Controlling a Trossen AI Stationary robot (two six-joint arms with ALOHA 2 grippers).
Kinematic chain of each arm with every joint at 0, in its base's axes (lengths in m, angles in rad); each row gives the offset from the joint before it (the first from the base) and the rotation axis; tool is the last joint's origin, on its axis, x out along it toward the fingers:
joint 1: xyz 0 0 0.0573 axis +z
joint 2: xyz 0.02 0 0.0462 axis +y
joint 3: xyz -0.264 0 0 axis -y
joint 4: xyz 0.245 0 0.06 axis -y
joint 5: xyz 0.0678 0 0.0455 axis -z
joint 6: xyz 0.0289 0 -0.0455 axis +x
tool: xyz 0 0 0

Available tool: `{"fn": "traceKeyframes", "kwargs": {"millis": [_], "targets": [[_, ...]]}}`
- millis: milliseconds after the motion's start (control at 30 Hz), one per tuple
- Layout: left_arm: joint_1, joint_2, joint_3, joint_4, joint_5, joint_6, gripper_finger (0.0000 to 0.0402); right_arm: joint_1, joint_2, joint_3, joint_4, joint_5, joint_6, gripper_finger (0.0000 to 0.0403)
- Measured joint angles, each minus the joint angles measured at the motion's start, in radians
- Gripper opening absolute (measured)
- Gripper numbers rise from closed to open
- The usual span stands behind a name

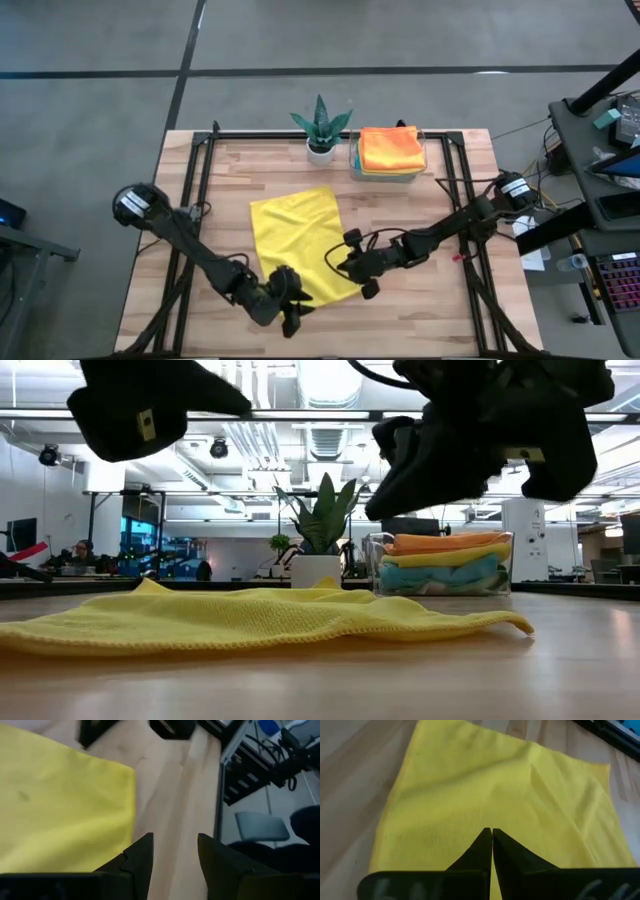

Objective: Fold microfiber towels
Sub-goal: Fold the yellow microfiber towel

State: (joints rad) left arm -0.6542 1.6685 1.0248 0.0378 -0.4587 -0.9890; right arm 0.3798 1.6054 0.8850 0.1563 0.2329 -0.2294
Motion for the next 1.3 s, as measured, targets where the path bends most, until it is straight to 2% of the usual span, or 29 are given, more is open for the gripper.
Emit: {"fn": "traceKeyframes", "kwargs": {"millis": [267,433,533,667,833,933,1167,1300], "targets": [[0.000,0.059,0.084,-0.004,0.056,-0.005,0.0138,0.000,0.000,-0.026,0.014,0.000,-0.061,0.0008],[0.004,0.073,0.115,-0.057,0.057,-0.091,0.0138,0.000,0.000,-0.028,0.018,0.000,-0.078,0.0008],[0.004,0.097,0.148,-0.151,0.071,-0.144,0.0138,-0.001,0.000,-0.029,0.021,0.000,-0.087,0.0008],[0.004,0.143,0.241,-0.350,0.172,-0.216,0.0135,-0.003,0.000,-0.029,0.025,0.000,-0.108,0.0008],[0.000,0.220,0.400,-0.598,0.300,-0.207,0.0105,-0.019,0.000,-0.029,0.035,0.000,-0.107,0.0008],[-0.016,0.245,0.450,-0.687,0.320,-0.183,0.0092,-0.027,0.000,-0.029,0.036,0.001,-0.104,0.0008],[-0.029,0.247,0.432,-0.711,0.318,-0.183,0.0089,-0.025,0.000,-0.050,0.036,-0.009,-0.131,0.0008],[-0.030,0.247,0.419,-0.705,0.324,-0.183,0.0110,-0.022,0.000,-0.062,0.037,-0.067,-0.123,0.0008]]}}
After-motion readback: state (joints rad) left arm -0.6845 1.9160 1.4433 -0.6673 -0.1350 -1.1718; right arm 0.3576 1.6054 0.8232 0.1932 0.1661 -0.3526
